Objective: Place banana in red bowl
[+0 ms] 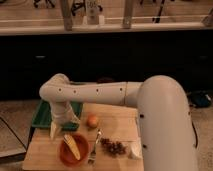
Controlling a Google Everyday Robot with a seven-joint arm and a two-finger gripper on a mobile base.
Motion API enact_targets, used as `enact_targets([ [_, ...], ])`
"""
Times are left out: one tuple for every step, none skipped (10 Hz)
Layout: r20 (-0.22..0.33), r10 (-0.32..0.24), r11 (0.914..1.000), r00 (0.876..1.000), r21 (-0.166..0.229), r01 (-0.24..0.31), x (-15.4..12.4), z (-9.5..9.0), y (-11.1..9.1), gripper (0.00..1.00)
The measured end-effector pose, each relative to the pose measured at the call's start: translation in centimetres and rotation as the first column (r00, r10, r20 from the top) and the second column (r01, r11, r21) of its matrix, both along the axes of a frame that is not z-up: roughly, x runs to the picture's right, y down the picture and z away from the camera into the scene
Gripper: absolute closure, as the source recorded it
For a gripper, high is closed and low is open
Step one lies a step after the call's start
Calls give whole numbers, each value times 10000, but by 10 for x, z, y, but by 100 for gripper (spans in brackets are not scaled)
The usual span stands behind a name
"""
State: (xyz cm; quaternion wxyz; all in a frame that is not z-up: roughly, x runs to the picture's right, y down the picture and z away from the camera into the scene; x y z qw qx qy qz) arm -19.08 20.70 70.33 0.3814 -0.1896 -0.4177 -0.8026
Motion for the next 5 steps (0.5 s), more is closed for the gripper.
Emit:
enact_targets([
  [-62, 7, 10000, 10000, 30, -7, 1, -1, 1, 20],
  [-99, 3, 10000, 10000, 49, -2, 1, -1, 1, 20],
  [-95, 0, 10000, 10000, 49, 1, 0, -1, 1, 20],
  [-93, -3, 10000, 10000, 48, 3, 0, -1, 1, 20],
  [-92, -4, 10000, 10000, 48, 4, 0, -1, 1, 20],
])
